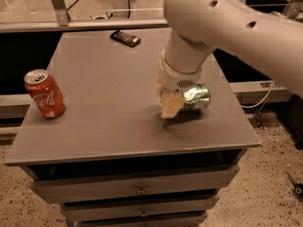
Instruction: Place green can upright
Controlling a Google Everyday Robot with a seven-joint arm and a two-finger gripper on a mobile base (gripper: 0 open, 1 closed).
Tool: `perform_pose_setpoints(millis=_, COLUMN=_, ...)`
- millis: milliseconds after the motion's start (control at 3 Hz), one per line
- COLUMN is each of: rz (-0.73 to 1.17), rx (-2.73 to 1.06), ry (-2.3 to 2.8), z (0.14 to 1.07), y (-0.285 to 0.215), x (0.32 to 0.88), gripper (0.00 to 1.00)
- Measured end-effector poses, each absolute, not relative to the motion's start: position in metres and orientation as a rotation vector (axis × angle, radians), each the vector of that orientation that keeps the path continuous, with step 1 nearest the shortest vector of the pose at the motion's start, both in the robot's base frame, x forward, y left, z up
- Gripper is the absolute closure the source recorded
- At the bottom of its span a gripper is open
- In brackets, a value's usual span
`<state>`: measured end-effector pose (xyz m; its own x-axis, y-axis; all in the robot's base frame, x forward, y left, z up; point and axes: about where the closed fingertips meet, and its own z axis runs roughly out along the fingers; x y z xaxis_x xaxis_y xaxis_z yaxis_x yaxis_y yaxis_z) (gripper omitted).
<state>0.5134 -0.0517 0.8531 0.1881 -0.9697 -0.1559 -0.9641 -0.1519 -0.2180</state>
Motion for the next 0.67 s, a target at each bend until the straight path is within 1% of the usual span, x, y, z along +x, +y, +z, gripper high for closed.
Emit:
perform_pose_setpoints(millis=333, rz=0.206, rx=-2.101, ry=1.747, z=0.897, y=-0.029, x=0.516, gripper=1.00)
perform_pose_setpoints(millis=667, rz=0.457, rx=-1.964, ry=1.668, z=0.922, y=-0.009, x=0.517, gripper=1.00)
